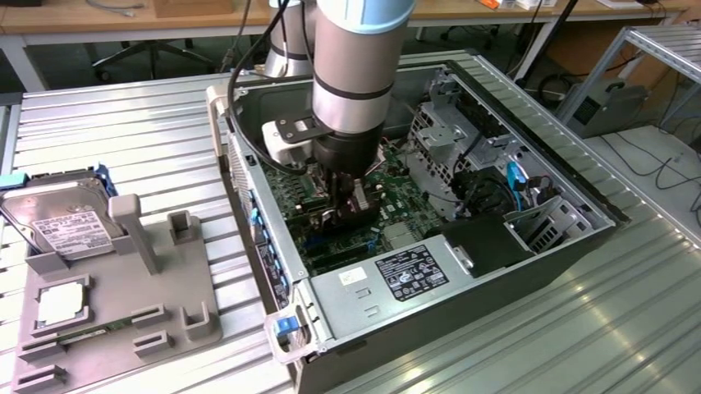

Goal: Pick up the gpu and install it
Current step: 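Insert the gpu into the slot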

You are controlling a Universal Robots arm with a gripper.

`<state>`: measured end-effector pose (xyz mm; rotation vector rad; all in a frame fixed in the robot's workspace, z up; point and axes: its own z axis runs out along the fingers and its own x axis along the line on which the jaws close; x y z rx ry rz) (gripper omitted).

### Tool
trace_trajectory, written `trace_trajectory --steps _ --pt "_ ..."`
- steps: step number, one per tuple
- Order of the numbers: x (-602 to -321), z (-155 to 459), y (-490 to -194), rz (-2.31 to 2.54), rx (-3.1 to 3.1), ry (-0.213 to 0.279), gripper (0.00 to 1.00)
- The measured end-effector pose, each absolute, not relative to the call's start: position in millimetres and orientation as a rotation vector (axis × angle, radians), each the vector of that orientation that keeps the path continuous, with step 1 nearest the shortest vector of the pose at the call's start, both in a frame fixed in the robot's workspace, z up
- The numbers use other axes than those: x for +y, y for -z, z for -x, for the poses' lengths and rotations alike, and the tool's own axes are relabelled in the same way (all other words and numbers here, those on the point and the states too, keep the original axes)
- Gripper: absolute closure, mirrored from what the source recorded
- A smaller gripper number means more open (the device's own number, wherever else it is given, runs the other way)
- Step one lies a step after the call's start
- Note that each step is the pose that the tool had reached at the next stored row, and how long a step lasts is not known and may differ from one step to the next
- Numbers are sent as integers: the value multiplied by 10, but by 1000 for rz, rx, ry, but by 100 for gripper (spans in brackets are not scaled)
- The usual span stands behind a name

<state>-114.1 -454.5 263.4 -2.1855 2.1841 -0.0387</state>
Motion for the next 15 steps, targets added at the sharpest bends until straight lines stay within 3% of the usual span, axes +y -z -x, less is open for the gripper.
trace_trajectory --steps 15 --pt "-4545 1183 -2592 2185 2183 40 74"
